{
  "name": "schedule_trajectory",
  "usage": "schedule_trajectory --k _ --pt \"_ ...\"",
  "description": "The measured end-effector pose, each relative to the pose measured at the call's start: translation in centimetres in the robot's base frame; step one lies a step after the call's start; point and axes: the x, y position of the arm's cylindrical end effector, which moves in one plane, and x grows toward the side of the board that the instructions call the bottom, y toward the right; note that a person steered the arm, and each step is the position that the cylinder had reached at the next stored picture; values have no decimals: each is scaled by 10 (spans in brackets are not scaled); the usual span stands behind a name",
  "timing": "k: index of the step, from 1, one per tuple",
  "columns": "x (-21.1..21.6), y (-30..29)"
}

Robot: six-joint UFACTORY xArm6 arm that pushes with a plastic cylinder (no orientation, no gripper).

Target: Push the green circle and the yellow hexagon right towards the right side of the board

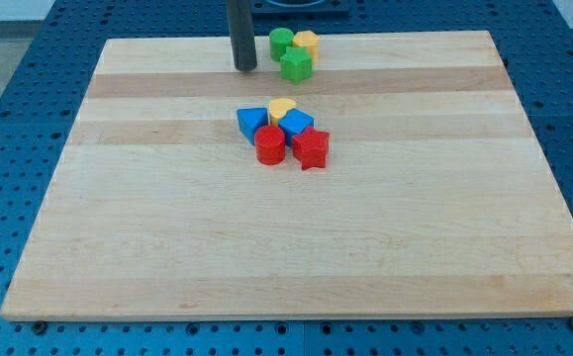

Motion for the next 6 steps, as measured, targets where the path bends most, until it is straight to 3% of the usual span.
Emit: schedule_trajectory --k 1,6 --pt "-33 0" --pt "-36 79"
